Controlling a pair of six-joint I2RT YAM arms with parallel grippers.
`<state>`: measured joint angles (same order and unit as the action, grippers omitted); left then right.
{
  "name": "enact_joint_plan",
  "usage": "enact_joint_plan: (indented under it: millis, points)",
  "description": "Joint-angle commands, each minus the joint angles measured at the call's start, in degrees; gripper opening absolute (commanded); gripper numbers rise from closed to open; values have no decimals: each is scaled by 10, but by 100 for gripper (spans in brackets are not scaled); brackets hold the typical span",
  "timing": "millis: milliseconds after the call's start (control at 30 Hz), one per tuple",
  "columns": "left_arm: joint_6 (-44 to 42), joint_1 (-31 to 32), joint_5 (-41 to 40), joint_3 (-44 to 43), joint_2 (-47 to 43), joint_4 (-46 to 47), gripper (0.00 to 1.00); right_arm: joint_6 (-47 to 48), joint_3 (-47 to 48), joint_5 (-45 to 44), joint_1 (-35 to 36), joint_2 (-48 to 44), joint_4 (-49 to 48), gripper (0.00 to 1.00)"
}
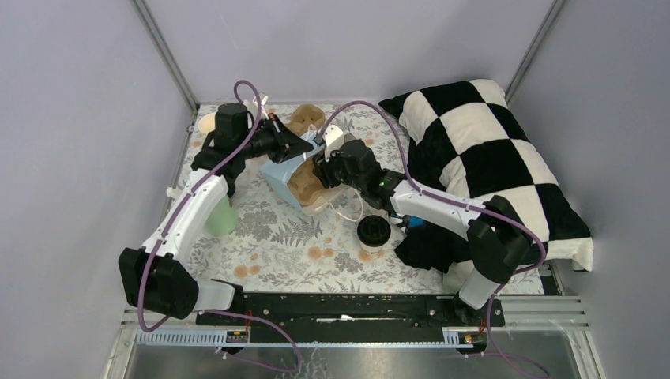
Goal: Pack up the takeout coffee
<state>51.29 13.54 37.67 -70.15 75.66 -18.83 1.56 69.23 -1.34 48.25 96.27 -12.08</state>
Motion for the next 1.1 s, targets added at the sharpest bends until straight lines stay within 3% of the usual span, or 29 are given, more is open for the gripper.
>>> enact_joint_plan:
  millis: [0, 133, 433, 733, 967, 1067]
  points:
    - [69, 0, -4, -26, 10, 8, 0, 43, 14, -61, 22, -14, -33, 47]
    - [101, -8, 9, -49, 23, -49, 0, 81, 40, -82, 33, -21, 32, 50]
    - [204, -59, 55, -34, 7, -134, 0, 49, 100, -45, 51, -39, 163, 54]
    - [316, -75, 119, -19, -8, -109, 0, 25, 199, -46, 56, -6, 289, 59]
    - [280, -75, 98, -16, 11, -104, 0, 2, 173, -16, 56, -34, 263, 60]
    - [242, -75, 78, -30, 19, -126, 0, -35, 169, -46, 55, -64, 271, 69]
